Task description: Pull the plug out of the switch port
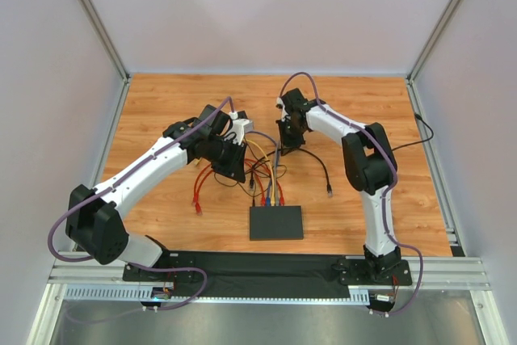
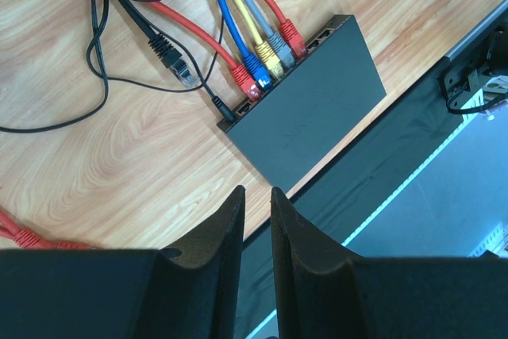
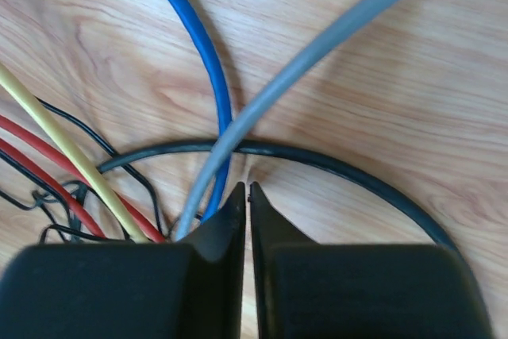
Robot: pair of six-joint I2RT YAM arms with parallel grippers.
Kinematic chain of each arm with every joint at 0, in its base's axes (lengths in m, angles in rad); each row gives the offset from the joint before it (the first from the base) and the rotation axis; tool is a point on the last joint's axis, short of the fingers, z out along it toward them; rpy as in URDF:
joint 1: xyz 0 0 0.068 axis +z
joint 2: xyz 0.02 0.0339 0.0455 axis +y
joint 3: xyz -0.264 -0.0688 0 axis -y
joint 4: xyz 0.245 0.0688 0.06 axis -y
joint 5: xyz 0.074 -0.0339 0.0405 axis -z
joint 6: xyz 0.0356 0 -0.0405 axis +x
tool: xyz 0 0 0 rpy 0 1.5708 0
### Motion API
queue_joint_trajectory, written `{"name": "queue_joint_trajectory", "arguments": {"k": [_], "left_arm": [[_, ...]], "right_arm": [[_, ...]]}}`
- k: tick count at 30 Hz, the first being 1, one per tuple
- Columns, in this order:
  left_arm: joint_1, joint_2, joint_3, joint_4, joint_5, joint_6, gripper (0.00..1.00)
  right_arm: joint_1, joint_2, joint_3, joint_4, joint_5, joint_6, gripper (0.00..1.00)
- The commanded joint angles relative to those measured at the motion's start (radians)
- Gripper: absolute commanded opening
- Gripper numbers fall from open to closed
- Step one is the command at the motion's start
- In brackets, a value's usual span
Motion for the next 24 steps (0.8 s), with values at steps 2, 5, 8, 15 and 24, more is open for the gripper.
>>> {"name": "queue_joint_trajectory", "arguments": {"k": [2,5,8,15,24], "left_arm": [[0.006,-0.029,0.011,0.01,-0.006,-0.012,0.27],[0.007,-0.029,0.005,0.015,-0.003,-0.012,0.27],[0.009,-0.028,0.004,0.019,0.004,-0.009,0.27],[0.009,-0.026,0.016,0.007,0.017,0.008,0.4],[0.012,-0.055,0.0,0.003,0.011,0.014,0.44]], "right_arm": [[0.004,-0.064,0.068,-0.088,0.149,-0.083,0.1],[0.004,-0.115,0.039,-0.103,0.293,-0.129,0.23],[0.001,-0.129,0.021,-0.108,0.342,-0.174,0.34],[-0.011,-0.035,0.076,-0.142,0.338,-0.257,0.47],[-0.042,0.012,0.081,-0.122,0.267,-0.294,0.48]]}}
